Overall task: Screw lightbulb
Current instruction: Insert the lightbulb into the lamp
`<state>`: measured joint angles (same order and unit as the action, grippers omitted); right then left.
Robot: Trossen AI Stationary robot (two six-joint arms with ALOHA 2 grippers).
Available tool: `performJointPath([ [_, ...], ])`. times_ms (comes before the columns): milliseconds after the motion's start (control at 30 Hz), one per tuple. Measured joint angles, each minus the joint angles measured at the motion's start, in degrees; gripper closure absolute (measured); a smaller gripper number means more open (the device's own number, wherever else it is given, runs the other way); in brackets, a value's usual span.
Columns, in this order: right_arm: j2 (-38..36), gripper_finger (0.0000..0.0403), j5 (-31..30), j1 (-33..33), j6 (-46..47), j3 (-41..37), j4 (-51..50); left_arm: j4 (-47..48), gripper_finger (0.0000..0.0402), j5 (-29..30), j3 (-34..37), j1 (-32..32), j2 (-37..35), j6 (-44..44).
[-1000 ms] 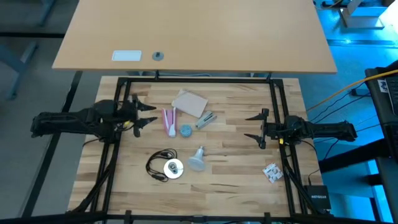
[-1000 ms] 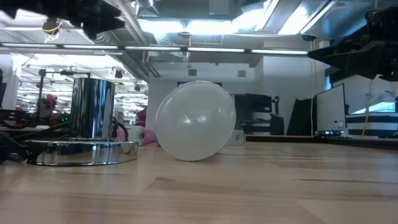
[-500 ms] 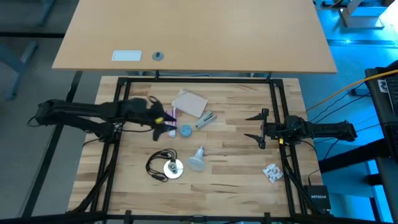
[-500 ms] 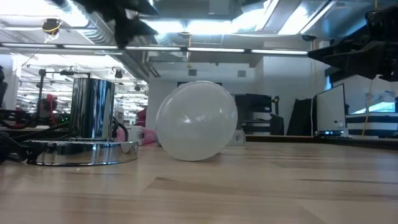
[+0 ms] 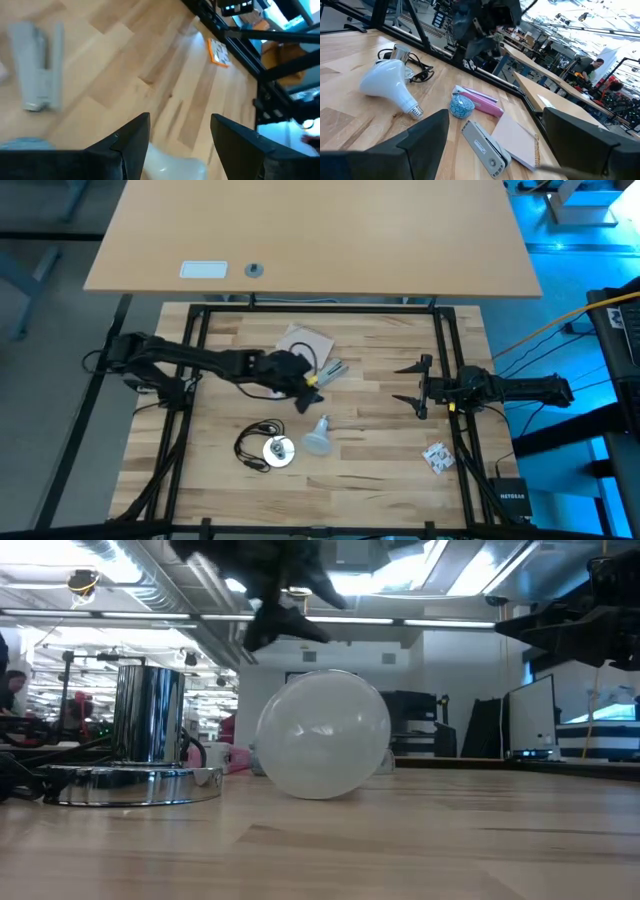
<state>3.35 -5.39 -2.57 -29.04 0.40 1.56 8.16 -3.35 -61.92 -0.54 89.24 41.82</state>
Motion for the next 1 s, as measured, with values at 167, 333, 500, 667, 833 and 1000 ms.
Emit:
performJointPath([
  [167, 0.00, 0.0075, 0.00, 0.00, 0.00, 0.00, 0.00, -0.14, 0.0199, -1.64, -4.72, 0.46, 4.80, -2.11],
  [333, 0.01, 0.0075, 0.00, 0.00, 0.00, 0.00, 0.00, -0.17, 0.0199, -1.85, -8.11, 1.31, 5.22, -31.34],
  [500, -0.01, 0.0075, 0.00, 0.00, 0.00, 0.00, 0.00, 0.19, 0.0199, -2.20, -9.38, 1.41, 5.20, -55.99],
  [667, -0.01, 0.0075, 0.00, -0.01, 0.00, 0.00, 0.00, 7.80, 0.0199, -1.92, -9.39, 1.79, 5.20, -65.99],
  [833, 0.01, 0.0075, 0.00, -0.02, 0.00, 0.00, 0.00, 12.73, 0.0199, -2.08, -9.37, 1.61, 5.99, -81.34],
  [1000, 0.01, 0.0075, 0.00, -0.01, 0.00, 0.00, 0.00, 12.16, 0.0199, -1.94, -9.37, 0.34, 9.62, -95.40],
])
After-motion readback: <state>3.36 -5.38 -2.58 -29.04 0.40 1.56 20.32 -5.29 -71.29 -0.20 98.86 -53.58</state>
